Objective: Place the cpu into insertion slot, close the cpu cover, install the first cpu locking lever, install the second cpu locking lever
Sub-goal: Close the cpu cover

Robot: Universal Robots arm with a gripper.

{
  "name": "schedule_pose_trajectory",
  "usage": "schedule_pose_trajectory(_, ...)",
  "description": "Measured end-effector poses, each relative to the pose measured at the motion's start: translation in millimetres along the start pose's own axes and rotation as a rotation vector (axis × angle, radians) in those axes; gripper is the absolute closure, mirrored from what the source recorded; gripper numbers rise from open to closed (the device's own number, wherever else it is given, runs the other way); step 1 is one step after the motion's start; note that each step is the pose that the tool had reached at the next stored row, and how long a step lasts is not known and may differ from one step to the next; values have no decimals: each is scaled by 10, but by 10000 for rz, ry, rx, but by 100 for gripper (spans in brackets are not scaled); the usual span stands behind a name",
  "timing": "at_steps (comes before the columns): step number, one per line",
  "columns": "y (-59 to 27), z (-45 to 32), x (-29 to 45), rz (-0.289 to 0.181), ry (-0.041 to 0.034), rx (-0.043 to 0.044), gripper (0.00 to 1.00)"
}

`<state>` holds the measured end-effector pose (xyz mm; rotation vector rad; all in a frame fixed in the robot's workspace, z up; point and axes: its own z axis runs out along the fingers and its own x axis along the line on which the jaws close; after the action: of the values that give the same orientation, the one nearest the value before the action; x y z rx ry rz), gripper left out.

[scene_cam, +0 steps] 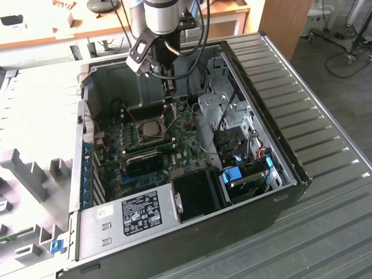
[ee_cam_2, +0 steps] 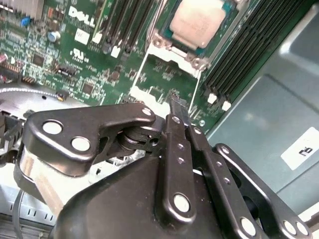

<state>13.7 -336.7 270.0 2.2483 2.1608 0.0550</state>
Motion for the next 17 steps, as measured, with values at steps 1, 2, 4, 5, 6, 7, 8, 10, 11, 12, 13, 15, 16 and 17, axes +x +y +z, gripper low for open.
schedule_pose_trajectory(1, 28, 1, 1, -1, 2, 4, 89)
schedule_pose_trajectory(2, 57, 3, 2, -2, 5, 7, 89)
schedule_pose_trajectory(4, 111, 5, 4, -2, 7, 14, 89)
schedule_pose_trajectory(5, 134, 6, 5, -4, 9, 16, 89)
schedule_pose_trajectory(6, 155, 6, 6, -6, 9, 18, 89)
schedule_pose_trajectory(7, 176, 8, 7, -5, 11, 19, 89)
schedule_pose_trajectory(8, 197, 9, 8, -5, 13, 21, 89)
schedule_pose_trajectory(10, 238, 10, 9, -9, 13, 23, 89)
schedule_pose_trajectory(11, 256, 11, 10, -10, 12, 24, 89)
schedule_pose_trajectory(12, 274, 12, 11, -10, 13, 25, 89)
schedule_pose_trajectory(13, 291, 13, 11, -11, 13, 25, 89)
schedule_pose_trajectory(15, 306, 13, 13, -13, 12, 26, 89)
schedule_pose_trajectory(16, 306, 13, 13, -12, 12, 27, 89)
schedule_pose_trajectory(17, 306, 13, 12, -11, 11, 27, 89)
